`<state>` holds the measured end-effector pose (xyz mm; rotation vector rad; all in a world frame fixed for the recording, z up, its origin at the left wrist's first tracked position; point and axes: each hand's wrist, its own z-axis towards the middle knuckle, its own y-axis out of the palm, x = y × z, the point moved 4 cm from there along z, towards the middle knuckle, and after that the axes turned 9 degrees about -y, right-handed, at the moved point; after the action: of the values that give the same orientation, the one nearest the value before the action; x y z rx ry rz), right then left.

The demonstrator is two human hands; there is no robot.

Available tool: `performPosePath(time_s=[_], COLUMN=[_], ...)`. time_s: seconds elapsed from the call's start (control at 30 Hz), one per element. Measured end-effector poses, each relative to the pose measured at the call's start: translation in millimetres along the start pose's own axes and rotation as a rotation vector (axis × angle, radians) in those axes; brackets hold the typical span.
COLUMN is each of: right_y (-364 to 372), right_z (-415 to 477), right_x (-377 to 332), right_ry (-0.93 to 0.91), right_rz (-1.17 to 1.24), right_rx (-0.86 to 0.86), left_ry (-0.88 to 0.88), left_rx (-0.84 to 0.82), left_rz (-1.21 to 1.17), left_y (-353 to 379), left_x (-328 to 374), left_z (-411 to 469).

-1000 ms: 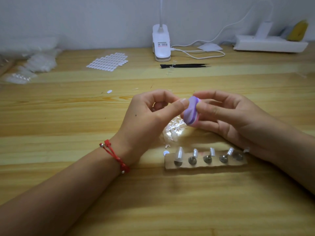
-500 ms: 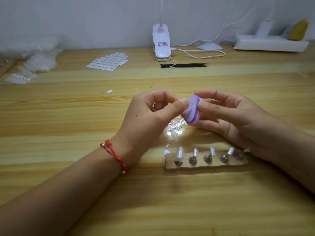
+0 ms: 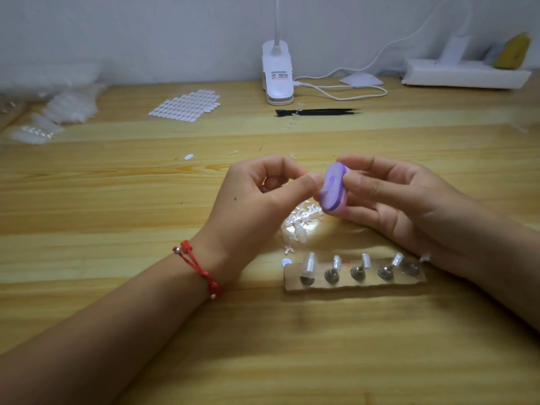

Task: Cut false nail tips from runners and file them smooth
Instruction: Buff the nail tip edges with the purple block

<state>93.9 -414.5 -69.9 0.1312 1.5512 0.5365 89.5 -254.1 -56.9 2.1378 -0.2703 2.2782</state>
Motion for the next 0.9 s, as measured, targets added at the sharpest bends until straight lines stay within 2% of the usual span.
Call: performPosePath(time_s=[0.17, 0.3, 0.43, 0.57, 0.67, 0.8, 0.9], right_y=[-3.7, -0.3, -3.6, 0.7, -2.5, 1.9, -1.9], right_z=[1.6, 0.2, 1.6, -0.2, 0.4, -0.7, 0.6], right_x=[-0.4, 0.8, 0.3, 0.6, -0.2, 0.0, -0.7], right_ry=[0.012, 0.001, 0.013, -0.002, -0.003, -0.015, -0.012], right_rz=[0.071, -0.005, 0.055, -0.036, 0.032, -0.043, 0.033], right_rx=[0.031, -0.012, 0.026, -0.008, 0.036, -0.016, 0.029], left_ry=[-0.043, -0.045, -0.062, -0.05, -0.068, -0.046, -0.062], left_rx=[0.01, 0.015, -0.008, 0.01, -0.01, 0.025, 0.0], left_rz=[-0.023, -0.025, -0.042, -0.023, -0.029, -0.024, -0.013], left_y=[-1.0, -1.4, -0.4, -1.2, 0.3, -1.8, 0.5], left_x=[-1.1, -0.9, -1.1, -0.1, -1.2, -1.6, -1.8], left_z=[0.4, 0.8, 0.1, 0.5, 0.5, 1.0, 0.7])
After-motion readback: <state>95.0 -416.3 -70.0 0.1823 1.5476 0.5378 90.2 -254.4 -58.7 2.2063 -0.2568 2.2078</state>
